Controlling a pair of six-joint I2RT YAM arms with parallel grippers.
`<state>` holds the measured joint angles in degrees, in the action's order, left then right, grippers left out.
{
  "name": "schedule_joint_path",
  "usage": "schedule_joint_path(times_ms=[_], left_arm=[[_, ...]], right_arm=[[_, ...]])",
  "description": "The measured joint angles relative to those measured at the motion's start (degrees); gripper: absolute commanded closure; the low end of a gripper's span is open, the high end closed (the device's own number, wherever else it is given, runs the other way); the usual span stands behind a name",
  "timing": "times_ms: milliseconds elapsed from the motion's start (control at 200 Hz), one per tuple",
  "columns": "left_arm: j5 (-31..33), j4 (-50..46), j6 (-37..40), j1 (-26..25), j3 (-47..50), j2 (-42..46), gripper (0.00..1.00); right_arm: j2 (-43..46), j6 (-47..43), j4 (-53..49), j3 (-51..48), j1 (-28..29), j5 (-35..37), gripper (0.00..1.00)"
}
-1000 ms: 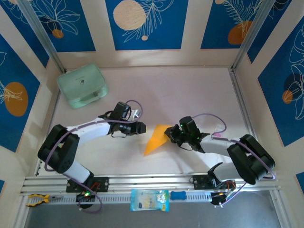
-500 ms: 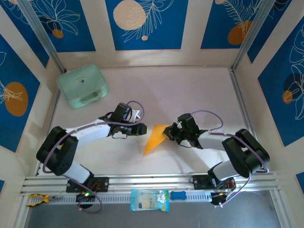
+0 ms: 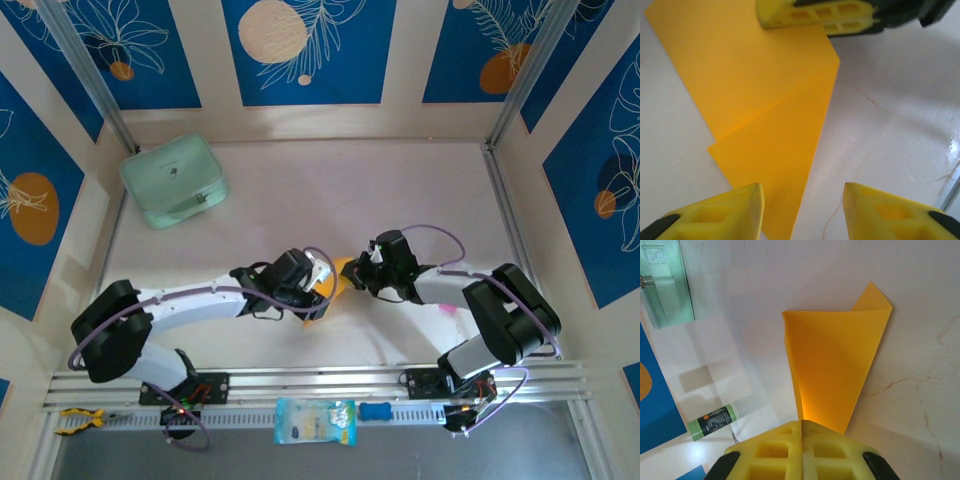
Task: Fold a paper plane with a square sheet of paper (pick it up from the middle)
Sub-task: Fold the wing for the fifth time at the center of the table.
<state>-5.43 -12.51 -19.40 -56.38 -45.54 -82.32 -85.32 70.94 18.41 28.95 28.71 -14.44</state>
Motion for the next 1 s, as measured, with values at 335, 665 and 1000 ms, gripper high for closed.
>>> schedule_joint_path(times_ms=[335,665,1000], left_arm=[[7.0,-2.0,3.0,-5.8,-2.4,-4.6,0.51],[11.8,-5.6,2.7,-8.3,-6.4,-10.0,0.54],[15.6,-9.0,1.4,-8.4,-8.0,-12.7,0.62]], right_arm=[[-0.1,-0.4,-0.8,1.2,-0.5,-1.0,0.94],[-0.1,-0.2,-1.3,1.2,-0.5,-1.0,0.94],[-0.1,1.4,-1.3,1.2,-0.4,-0.4,0.94]])
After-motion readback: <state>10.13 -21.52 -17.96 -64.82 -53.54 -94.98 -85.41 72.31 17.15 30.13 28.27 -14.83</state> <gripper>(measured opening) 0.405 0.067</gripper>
